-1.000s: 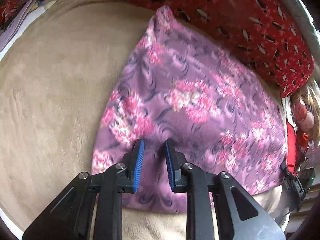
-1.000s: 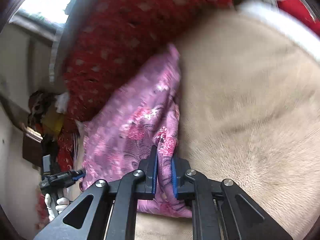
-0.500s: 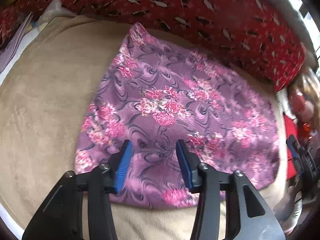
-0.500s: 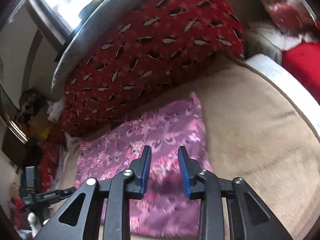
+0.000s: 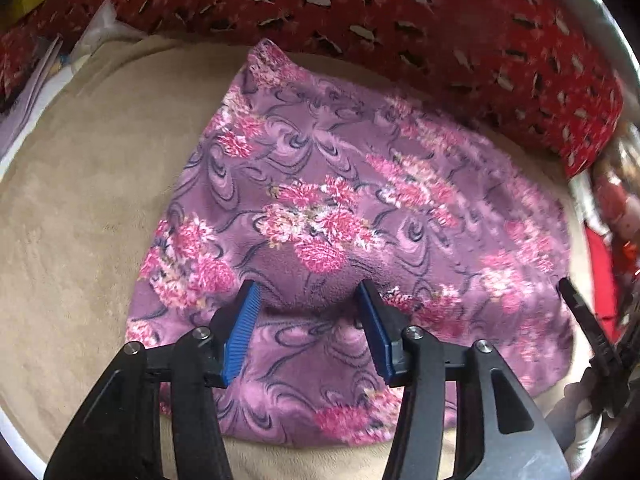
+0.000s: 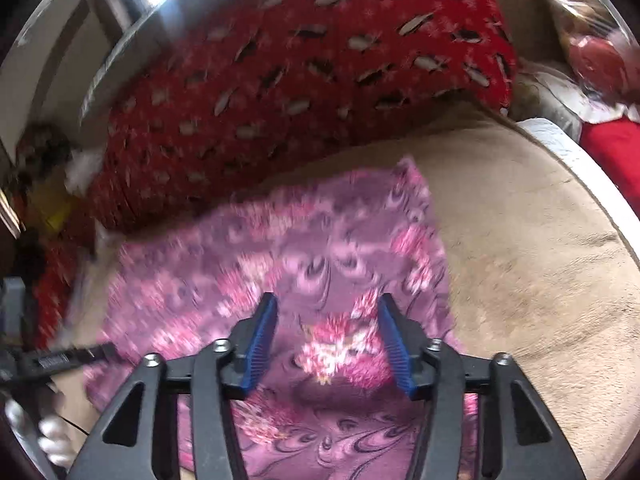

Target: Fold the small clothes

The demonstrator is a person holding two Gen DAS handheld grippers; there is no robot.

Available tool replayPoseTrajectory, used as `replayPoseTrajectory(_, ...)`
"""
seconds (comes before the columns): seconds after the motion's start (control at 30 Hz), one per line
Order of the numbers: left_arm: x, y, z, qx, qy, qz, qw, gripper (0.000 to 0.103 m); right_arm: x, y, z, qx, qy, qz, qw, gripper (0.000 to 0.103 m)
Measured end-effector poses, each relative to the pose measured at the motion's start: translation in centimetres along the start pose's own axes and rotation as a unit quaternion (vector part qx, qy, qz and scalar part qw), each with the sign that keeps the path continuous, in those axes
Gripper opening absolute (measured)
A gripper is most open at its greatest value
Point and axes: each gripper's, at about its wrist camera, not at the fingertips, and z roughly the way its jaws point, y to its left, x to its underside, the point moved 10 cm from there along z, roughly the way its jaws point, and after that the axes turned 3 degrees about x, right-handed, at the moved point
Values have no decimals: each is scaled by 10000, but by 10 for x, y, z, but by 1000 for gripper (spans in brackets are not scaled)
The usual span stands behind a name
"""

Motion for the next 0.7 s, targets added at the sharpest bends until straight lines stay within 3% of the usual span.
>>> replayPoseTrajectory(0.1, -1, -5, 6, -186, -76, 94, 9998, 54, 14, 2, 19, 528, 77, -653, 9964, 75)
replayPoseTrajectory(0.3, 0, -5, 8, -234, -107, 94, 9996, 56, 14, 6, 25, 697, 128, -788, 9944, 88)
replayPoseTrajectory(0.43, -1, -5, 7, -225, -58, 79, 9997, 56, 10, 2, 35, 670, 111, -785, 9946, 90)
replayPoseTrajectory(0.57, -22, -2, -11, 139, -166, -35, 9998, 56, -1, -1, 36, 523, 277, -778, 9952, 89)
replayPoseTrajectory(0.7, -57, 12, -21, -25, -382, -164, 9991, 56, -38, -27, 19, 510, -167, -75, 9985, 90)
